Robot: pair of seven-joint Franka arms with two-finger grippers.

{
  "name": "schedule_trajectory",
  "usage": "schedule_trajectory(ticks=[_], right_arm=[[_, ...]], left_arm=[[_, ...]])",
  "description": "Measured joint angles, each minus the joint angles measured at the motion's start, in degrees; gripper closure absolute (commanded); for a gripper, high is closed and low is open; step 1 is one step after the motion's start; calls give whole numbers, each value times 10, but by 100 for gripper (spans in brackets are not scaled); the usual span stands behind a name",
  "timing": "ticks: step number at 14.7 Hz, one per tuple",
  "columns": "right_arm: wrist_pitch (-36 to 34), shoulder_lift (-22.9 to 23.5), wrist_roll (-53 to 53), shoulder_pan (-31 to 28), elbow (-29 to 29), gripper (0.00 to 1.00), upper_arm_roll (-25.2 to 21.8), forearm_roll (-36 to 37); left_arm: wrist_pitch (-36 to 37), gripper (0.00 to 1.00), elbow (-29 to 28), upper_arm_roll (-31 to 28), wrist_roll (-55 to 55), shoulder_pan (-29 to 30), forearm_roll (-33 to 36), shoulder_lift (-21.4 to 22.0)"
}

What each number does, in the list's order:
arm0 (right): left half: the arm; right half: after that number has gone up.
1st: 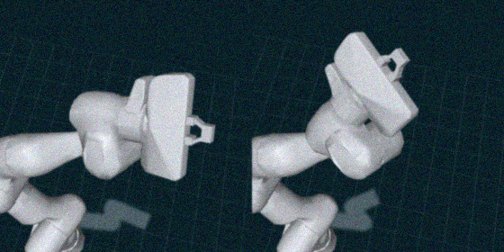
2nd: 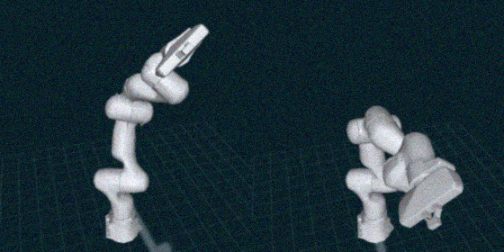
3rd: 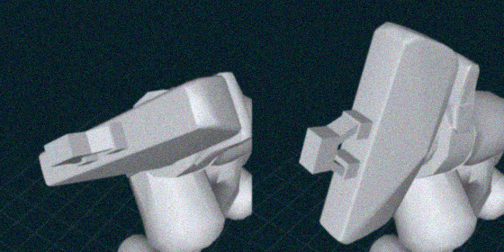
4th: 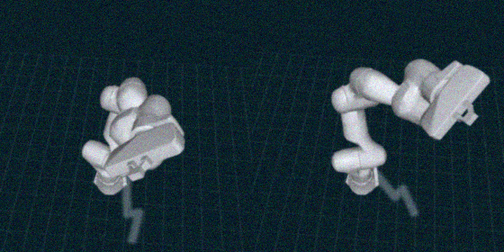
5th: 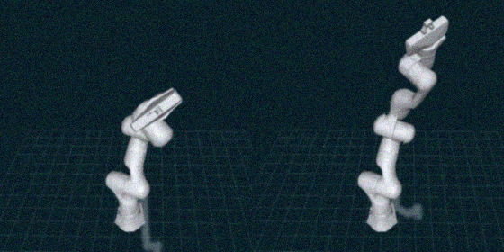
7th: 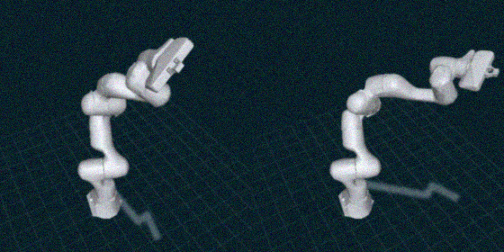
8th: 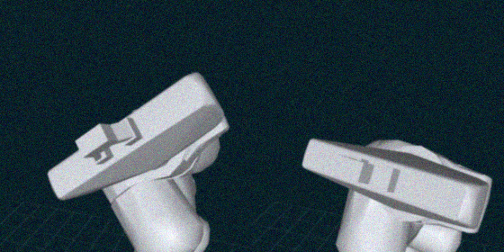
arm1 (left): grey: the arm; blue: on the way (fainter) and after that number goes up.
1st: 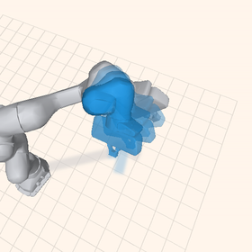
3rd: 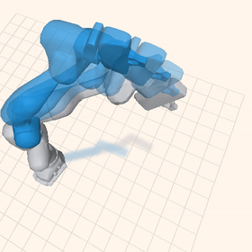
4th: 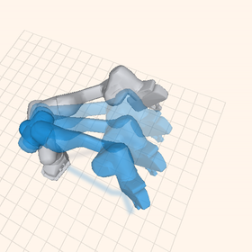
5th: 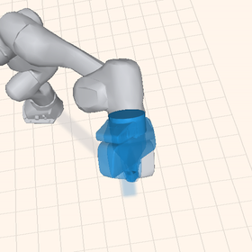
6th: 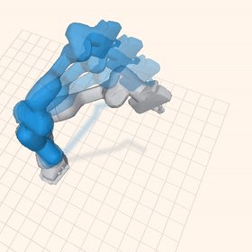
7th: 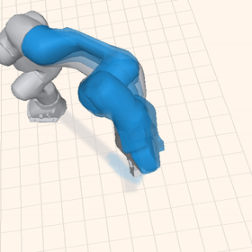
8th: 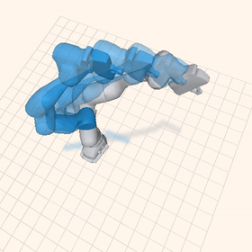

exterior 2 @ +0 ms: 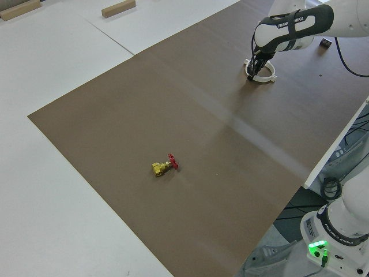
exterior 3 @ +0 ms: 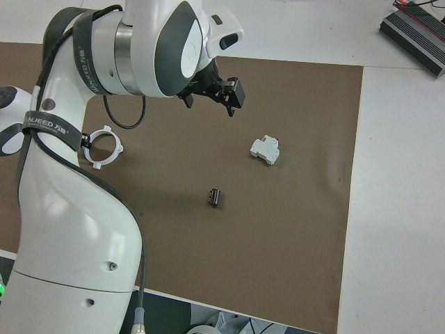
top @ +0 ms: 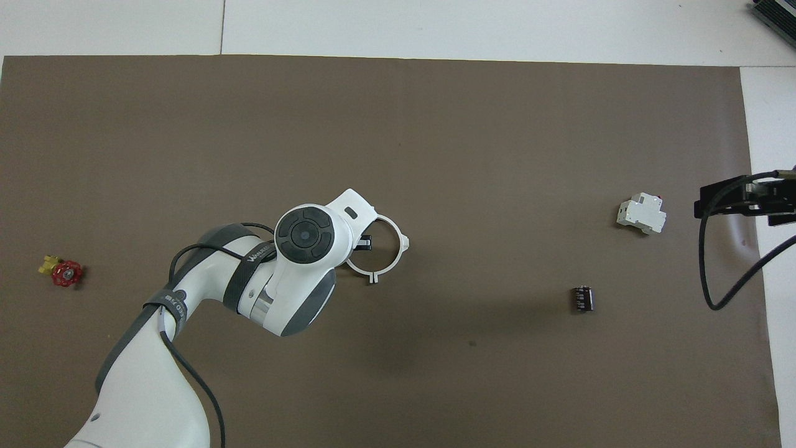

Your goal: Assemble drain pipe with both arms

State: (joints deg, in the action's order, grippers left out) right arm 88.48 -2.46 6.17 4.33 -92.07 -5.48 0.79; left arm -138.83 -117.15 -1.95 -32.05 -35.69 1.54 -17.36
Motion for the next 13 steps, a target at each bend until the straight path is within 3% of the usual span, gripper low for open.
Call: schedule_trajectory(ticks=[8,13], right_arm=[[0,0,0,0,-2,0,1,0],[0,-1,0,1,-2,0,5,0]], left_arm=[[-2,97,0,0,-1,0,0,0],[-8,56,-1,0,-1,0,0,0]])
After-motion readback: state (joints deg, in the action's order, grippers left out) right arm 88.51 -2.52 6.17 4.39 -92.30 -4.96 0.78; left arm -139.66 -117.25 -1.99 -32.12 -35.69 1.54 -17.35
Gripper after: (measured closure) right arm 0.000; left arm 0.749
